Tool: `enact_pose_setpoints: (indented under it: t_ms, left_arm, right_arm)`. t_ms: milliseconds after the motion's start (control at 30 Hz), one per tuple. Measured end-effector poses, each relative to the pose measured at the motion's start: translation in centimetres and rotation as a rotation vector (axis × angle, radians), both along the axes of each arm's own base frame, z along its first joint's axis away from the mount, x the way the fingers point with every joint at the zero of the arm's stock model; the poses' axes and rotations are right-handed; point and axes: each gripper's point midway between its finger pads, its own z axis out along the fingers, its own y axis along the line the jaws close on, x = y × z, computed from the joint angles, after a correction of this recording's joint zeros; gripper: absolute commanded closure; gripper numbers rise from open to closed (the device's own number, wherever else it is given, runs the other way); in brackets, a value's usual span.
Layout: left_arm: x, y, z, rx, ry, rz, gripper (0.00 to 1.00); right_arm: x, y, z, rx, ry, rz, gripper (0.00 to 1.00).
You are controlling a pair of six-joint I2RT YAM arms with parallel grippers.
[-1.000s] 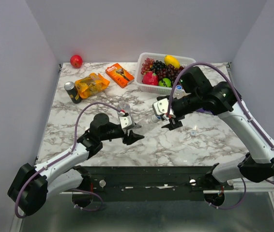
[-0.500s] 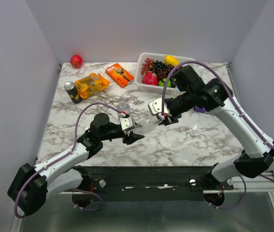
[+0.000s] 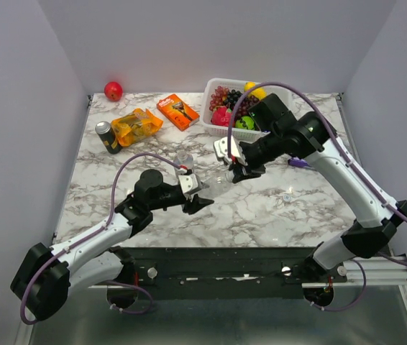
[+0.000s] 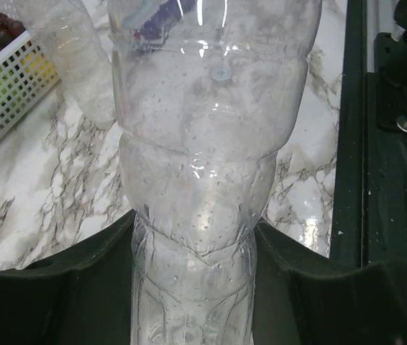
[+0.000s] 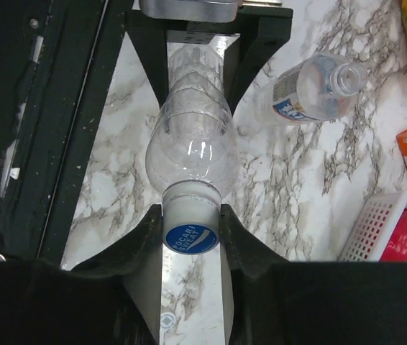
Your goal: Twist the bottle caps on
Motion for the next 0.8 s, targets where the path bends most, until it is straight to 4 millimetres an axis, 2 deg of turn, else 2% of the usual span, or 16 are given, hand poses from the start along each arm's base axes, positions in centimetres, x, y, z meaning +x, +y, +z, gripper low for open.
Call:
enact_pose_setpoints:
  t_ms: [133,333,467,600,633,667,733,767,800]
  left_arm:
    - [1.4,0.6,-0.2,0.014,-0.009,0.087,1.0]
    - [3.3,1.6,-1.1,0.07,-0.065,0.23,1.0]
    - [4.3,2.5,-2.6,0.168,-0.119,0.306,1.0]
    - [5.0,3.3,-3.6,0.284,-0.226,0.349,1.0]
    - [5.1,3.5,-3.7,0.301,-0.242,0.358,1.0]
    - [5.4,3.8,-3.8,0.323,-0.259,0.373,1.0]
    - [5.6,4.3,-4.1,0.353,-0.271,0.388,1.0]
    - [5.5,4.4,-4.2,0.36,-0.268,0.389,1.0]
    - [5.5,4.4,-4.1,0.36,-0.265,0.39,1.0]
  right_arm:
    - [2.1,0.7,-0.2,-0.008,0.102,-0.118,1.0]
    - [4.0,1.5,-1.5,-0.024,0.372,-0.345,1.0]
    - [4.7,1.5,-3.4,-0.05,0.61,-0.508,1.0]
    - [5.1,0.9,-5.5,-0.078,0.941,-0.662,1.0]
    - [5.3,0.9,-5.8,-0.083,1.014,-0.688,0.94]
    - [5.5,1.0,-6.1,-0.088,1.071,-0.708,0.66]
    - [5.8,1.3,-6.4,-0.097,1.137,-0.728,0.58]
    - [5.9,1.4,-6.4,-0.1,1.148,-0.733,0.47]
    - [6.2,1.6,-6.1,-0.091,1.147,-0.728,0.4]
